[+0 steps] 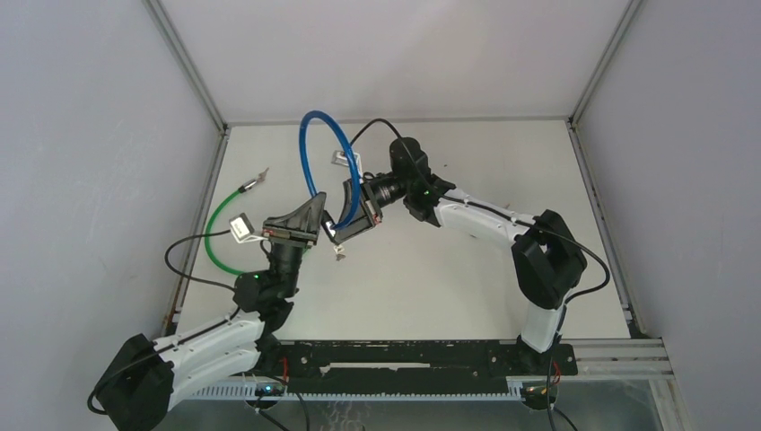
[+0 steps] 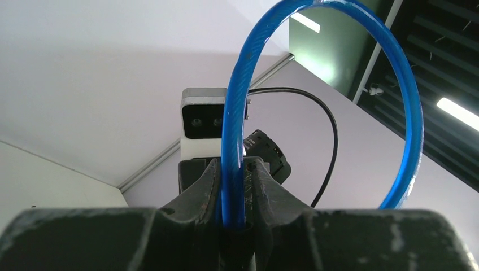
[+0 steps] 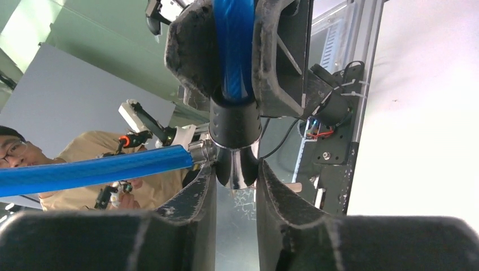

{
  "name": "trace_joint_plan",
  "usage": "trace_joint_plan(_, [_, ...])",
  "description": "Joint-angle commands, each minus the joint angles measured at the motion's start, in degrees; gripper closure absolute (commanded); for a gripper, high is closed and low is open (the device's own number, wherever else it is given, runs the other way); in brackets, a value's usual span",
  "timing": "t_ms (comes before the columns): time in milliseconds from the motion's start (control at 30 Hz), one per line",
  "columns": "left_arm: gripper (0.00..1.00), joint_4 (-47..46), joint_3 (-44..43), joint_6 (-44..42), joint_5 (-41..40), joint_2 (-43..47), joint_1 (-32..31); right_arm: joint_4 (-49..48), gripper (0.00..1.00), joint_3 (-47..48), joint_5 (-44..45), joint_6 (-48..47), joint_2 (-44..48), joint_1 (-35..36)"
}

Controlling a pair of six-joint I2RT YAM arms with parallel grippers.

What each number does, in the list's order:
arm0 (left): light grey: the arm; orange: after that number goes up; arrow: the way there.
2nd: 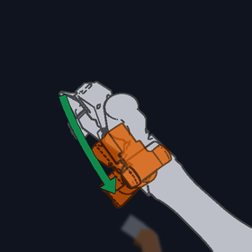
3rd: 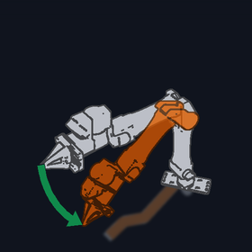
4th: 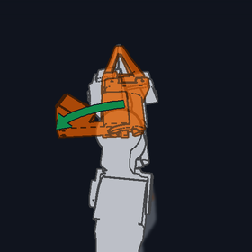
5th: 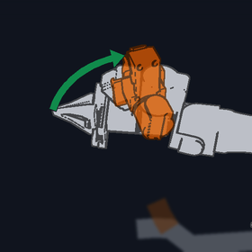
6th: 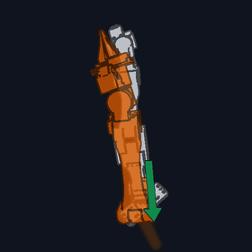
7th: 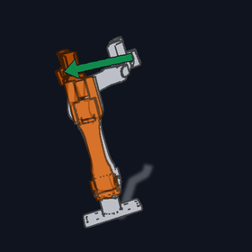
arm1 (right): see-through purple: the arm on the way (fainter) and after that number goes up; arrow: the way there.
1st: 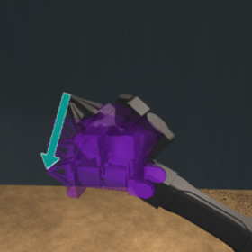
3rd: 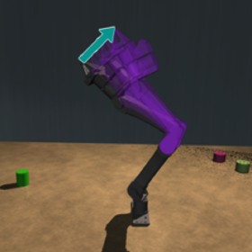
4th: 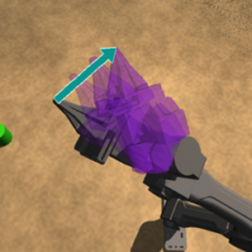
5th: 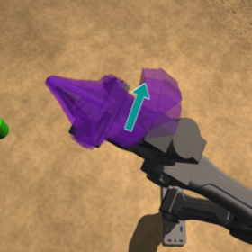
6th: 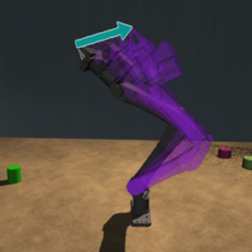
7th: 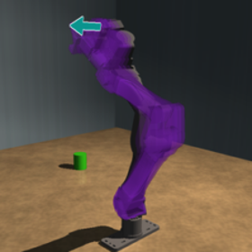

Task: Lock with the key
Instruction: Lock the lock.

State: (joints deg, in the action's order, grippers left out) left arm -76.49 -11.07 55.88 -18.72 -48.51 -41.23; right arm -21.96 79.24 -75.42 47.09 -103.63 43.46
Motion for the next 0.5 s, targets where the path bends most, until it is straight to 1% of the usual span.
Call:
trace_joint_plan(0, [1.0, -3.9, 3.1, -0.7, -3.4, 3.0, -0.3, -0.3, 0.64, -0.6, 2.9, 0.2, 0.7, -2.8])
trace_joint_plan(67, [1.0, -3.8, 4.3, -0.9, -6.4, 4.9, -0.3, 8.2, 0.53, -0.9, 6.1, -5.7, 1.8, -3.8])
trace_joint_plan(133, [1.0, -3.3, 4.7, -1.6, -7.9, 6.0, -0.4, 16.9, 0.45, -0.9, 9.8, -12.0, 3.2, -4.6])
trace_joint_plan(167, [1.0, -3.2, 4.8, -1.6, -8.5, 6.3, -0.4, 21.1, 0.42, -0.9, 11.4, -14.4, 3.8, -5.0])
trace_joint_plan(233, [1.0, -3.1, 5.1, -1.0, -9.3, 6.2, -0.3, 25.8, 0.41, -1.0, 13.2, -16.5, 4.4, -6.1])
trace_joint_plan(333, [1.0, -3.1, 5.5, 0.3, -10.5, 5.4, -0.3, 28.2, 0.42, -3.4, 16.8, -17.0, 6.4, -8.4])
trace_joint_plan(367, [1.0, -2.9, 5.8, 1.0, -11.2, 5.2, -0.3, 29.2, 0.42, -4.5, 19.7, -17.1, 7.5, -9.2])
trace_joint_plan(400, [1.0, -2.5, 6.1, 1.6, -11.8, 5.0, -0.4, 29.6, 0.42, -5.6, 22.6, -17.1, 8.8, -9.8])
trace_joint_plan(467, [1.0, -0.6, 6.2, 3.3, -12.7, 4.6, -0.4, 26.3, 0.42, -9.7, 28.2, -16.0, 12.5, -11.2])
